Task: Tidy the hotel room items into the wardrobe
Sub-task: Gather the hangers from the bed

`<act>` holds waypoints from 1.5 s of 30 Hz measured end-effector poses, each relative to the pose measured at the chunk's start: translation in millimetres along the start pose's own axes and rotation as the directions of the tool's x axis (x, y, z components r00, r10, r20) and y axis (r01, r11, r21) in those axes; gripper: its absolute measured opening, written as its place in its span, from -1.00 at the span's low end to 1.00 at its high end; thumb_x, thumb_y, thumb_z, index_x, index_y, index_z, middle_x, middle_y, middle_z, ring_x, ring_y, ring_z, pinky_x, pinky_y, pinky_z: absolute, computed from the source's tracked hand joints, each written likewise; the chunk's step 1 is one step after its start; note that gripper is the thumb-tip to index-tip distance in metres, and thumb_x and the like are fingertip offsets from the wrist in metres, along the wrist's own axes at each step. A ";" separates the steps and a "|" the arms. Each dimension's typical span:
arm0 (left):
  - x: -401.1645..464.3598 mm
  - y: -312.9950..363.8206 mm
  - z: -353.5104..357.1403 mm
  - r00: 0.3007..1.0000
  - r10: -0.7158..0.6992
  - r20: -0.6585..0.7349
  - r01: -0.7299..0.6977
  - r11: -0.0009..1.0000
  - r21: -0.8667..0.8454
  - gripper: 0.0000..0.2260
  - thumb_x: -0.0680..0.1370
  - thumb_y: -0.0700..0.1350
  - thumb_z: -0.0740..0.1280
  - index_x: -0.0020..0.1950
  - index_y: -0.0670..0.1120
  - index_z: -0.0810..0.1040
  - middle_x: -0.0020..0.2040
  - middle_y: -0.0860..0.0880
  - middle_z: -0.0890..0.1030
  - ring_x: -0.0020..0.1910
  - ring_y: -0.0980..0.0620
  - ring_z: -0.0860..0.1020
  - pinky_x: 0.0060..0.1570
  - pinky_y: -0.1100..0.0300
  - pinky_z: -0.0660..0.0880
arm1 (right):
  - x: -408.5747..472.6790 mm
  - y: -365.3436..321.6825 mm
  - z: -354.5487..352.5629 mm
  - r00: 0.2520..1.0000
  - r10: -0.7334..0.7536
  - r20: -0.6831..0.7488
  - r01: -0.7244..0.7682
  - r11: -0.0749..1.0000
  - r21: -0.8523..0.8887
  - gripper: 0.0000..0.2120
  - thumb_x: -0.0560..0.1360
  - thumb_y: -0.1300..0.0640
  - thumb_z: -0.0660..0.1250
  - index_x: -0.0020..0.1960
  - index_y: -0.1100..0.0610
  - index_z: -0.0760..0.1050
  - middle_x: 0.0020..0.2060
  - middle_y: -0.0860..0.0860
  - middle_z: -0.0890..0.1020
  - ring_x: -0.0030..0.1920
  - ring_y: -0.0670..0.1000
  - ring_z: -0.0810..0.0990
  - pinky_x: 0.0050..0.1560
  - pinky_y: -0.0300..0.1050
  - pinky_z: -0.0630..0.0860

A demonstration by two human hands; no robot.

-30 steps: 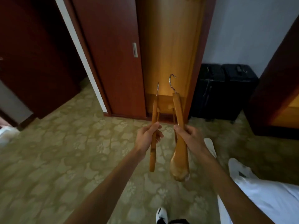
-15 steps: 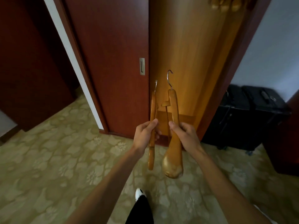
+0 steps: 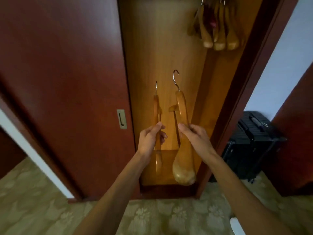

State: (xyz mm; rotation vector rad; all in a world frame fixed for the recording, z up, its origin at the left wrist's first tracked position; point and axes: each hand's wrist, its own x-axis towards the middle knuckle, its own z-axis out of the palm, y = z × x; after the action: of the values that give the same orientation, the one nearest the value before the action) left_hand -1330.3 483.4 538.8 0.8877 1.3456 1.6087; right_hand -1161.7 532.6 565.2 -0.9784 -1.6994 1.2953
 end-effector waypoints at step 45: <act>486.1 263.1 125.4 0.904 0.378 0.201 -0.383 0.924 -0.019 -0.74 0.59 0.06 0.36 -0.03 -0.11 0.72 -0.33 -0.02 0.61 -0.29 0.08 0.59 -0.23 0.27 0.54 | 513.9 -167.0 -84.3 0.921 -0.281 -0.271 0.312 0.947 0.077 -0.62 0.57 -0.16 0.32 -0.11 0.15 0.66 -0.31 -0.04 0.67 -0.25 -0.09 0.66 -0.02 -0.11 0.53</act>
State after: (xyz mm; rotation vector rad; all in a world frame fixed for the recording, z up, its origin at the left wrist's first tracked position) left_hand -1452.3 959.0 822.0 1.3548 1.0933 1.7391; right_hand -1315.0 998.4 807.2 -0.7471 -1.4847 1.0098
